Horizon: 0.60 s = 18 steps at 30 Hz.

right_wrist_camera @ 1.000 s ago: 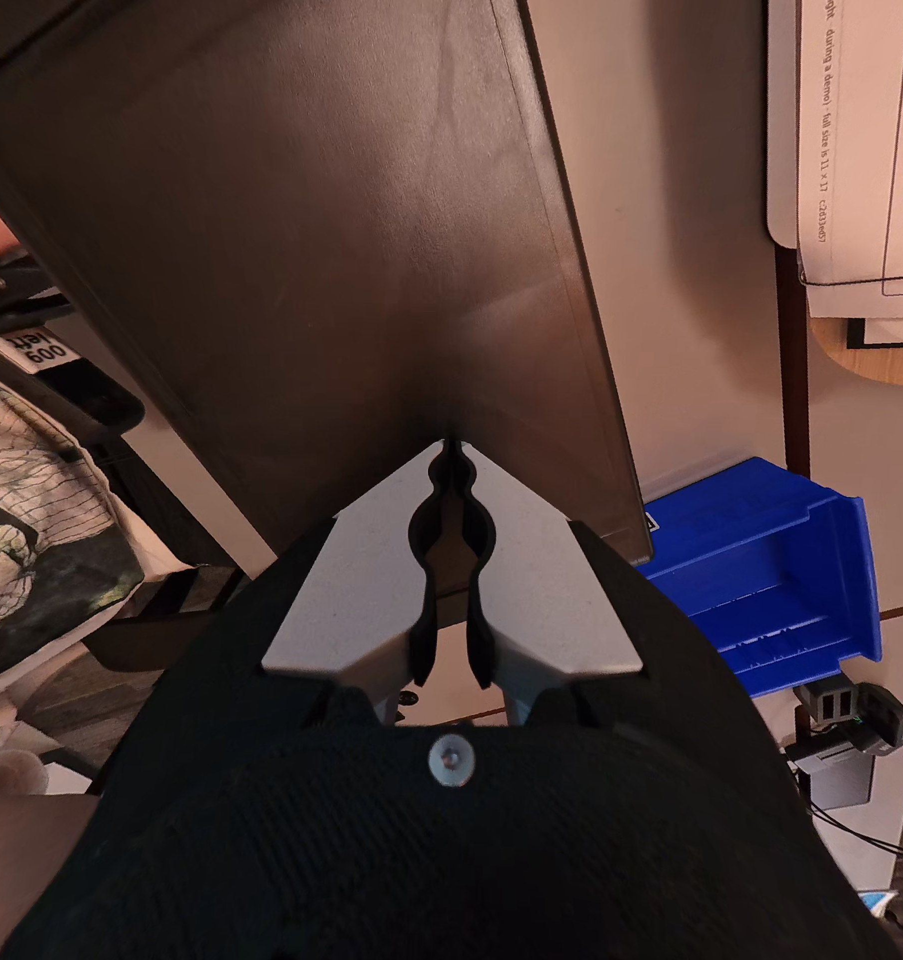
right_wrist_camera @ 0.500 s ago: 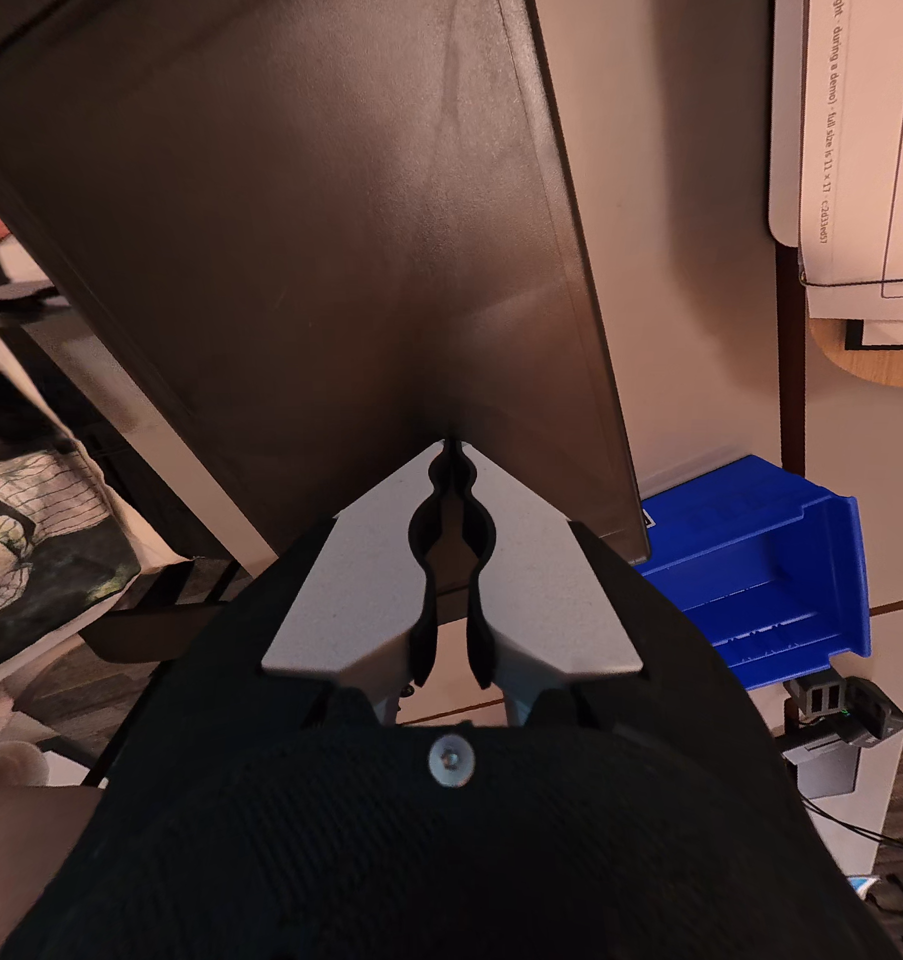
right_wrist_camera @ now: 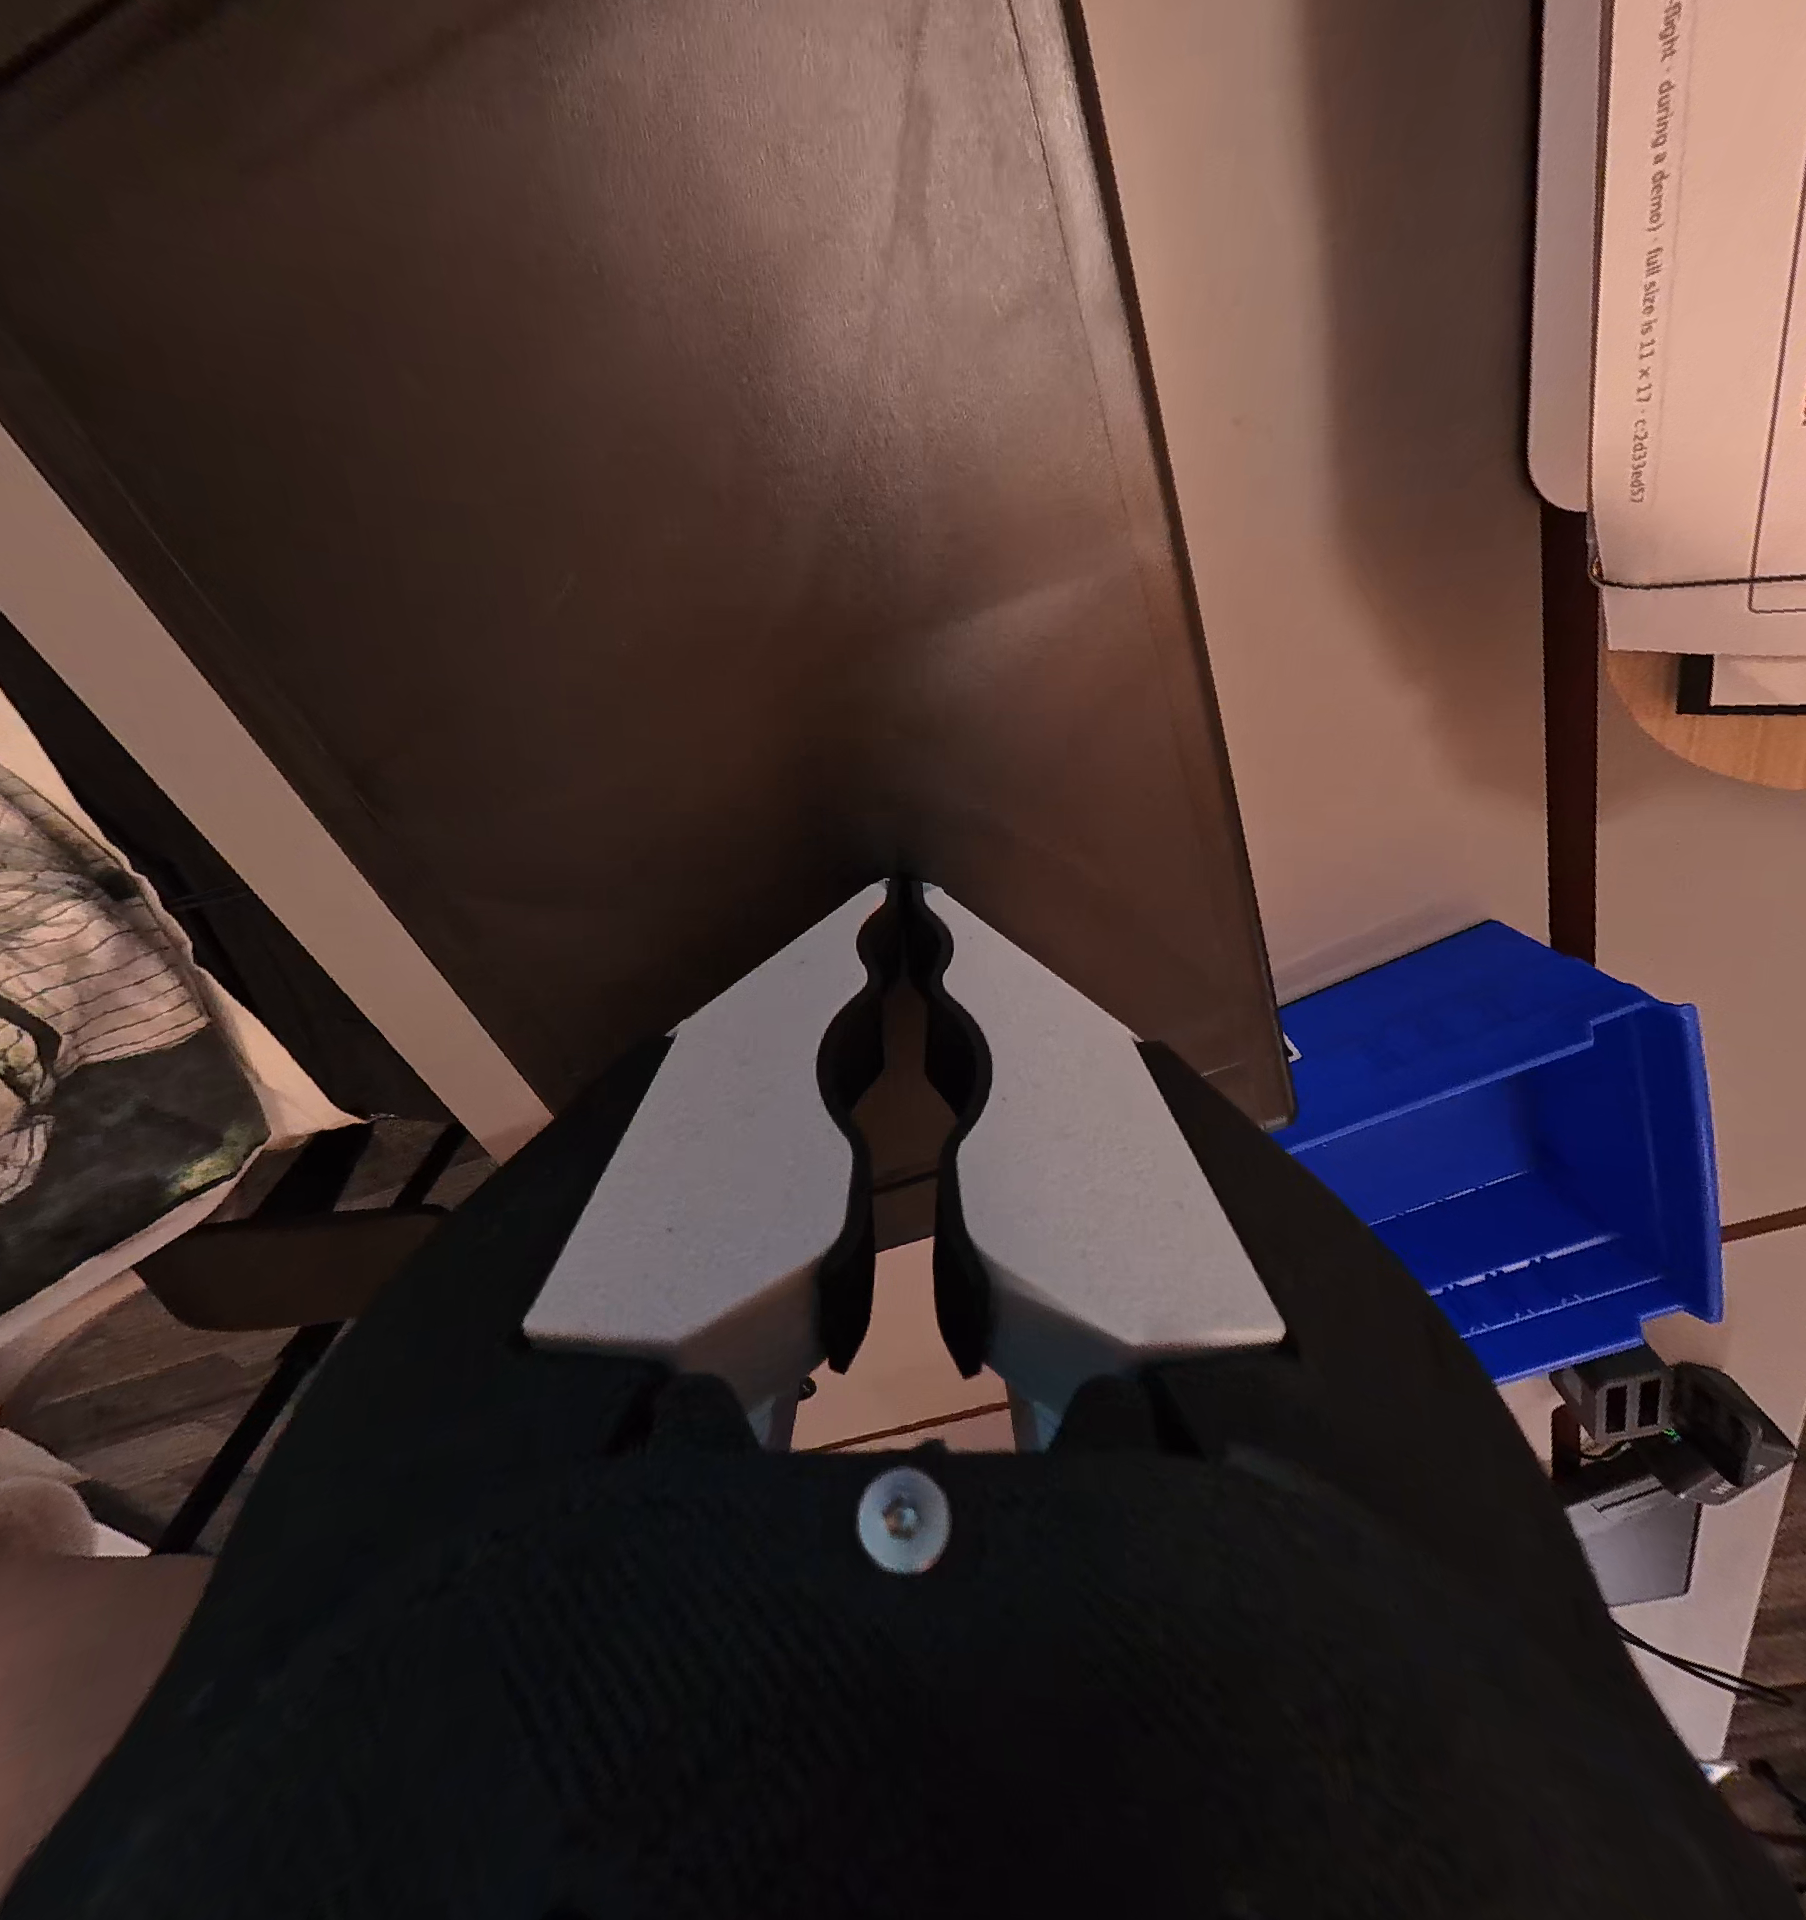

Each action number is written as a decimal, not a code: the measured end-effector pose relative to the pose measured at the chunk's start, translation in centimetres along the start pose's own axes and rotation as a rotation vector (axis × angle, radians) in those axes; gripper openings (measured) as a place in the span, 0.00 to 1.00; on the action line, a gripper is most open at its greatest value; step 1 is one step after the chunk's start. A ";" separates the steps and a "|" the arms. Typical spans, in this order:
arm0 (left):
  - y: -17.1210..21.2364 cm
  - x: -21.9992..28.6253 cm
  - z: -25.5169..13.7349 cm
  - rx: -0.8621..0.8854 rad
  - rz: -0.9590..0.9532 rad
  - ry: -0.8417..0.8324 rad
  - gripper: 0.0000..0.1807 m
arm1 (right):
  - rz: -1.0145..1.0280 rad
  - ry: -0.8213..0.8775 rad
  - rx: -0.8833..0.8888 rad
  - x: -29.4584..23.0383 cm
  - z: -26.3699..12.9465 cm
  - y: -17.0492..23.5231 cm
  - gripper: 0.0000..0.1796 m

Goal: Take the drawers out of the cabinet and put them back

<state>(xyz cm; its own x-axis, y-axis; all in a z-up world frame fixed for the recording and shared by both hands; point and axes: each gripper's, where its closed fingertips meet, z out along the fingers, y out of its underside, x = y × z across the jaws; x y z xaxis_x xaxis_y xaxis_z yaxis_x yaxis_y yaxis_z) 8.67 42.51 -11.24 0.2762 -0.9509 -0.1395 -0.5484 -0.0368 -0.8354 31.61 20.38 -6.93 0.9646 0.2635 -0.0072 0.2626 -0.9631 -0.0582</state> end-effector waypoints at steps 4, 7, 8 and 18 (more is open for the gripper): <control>1.5 -4.1 5.4 -0.270 -0.273 0.177 0.24 | -0.007 0.010 -0.006 0.0 0.0 0.0 0.00; 2.6 -6.8 9.1 -0.425 -0.327 0.159 0.27 | -0.009 0.014 -0.010 0.0 0.0 0.0 0.00; 2.9 -7.3 10.3 -0.468 -0.333 0.153 0.27 | -0.010 0.012 -0.010 0.0 0.0 0.0 0.00; 5.6 -7.4 17.0 -0.649 -0.364 0.152 0.21 | -0.013 0.008 0.008 0.0 0.0 0.0 0.00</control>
<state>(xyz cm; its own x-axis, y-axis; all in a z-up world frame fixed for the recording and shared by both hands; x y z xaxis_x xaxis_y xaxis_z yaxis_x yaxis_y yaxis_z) 16.97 54.51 -23.90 0.4426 -0.8744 0.1988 -0.8109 -0.4849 -0.3276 31.60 20.40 -6.93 0.9614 0.2753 0.0012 0.2748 -0.9592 -0.0664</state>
